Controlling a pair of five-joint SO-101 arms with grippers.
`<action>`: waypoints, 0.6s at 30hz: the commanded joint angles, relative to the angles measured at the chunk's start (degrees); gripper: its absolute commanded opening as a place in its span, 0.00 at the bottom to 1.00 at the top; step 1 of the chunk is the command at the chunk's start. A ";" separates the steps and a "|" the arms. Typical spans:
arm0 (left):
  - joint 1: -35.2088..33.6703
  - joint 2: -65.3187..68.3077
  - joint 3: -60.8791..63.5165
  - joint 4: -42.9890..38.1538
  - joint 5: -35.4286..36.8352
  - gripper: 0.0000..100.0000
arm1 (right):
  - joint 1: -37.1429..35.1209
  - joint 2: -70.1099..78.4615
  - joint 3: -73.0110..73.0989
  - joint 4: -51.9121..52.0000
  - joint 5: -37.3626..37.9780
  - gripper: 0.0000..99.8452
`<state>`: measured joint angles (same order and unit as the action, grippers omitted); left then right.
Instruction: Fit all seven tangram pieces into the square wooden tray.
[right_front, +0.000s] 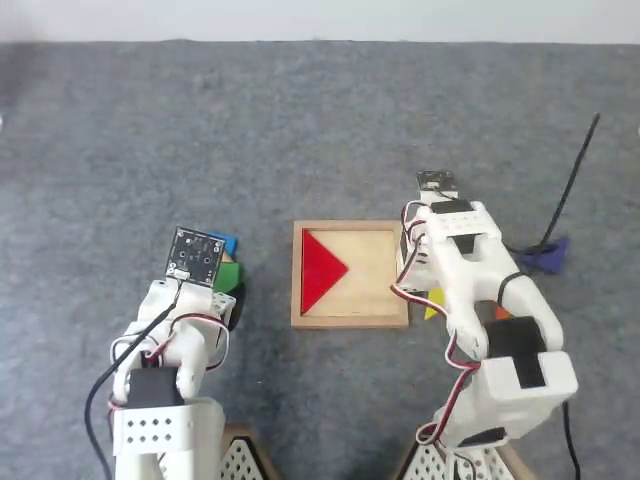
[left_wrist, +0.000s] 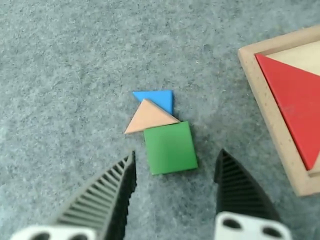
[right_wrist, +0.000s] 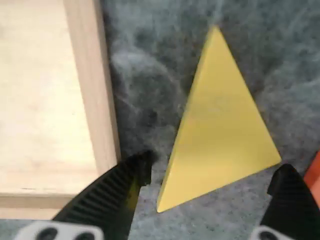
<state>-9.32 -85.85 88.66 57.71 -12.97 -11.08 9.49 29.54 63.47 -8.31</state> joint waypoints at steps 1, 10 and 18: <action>0.26 0.26 -0.13 -0.97 0.70 0.25 | 0.75 1.10 -1.05 0.57 -0.53 0.34; 0.26 0.26 -0.13 -1.05 0.70 0.25 | 3.47 1.10 -1.05 0.66 -0.35 0.17; 0.26 0.26 -0.13 -0.88 0.70 0.25 | 5.76 1.63 -7.56 -3.12 0.35 0.17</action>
<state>-9.32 -85.85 88.66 57.71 -12.97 -6.33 10.73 26.64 63.65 -8.40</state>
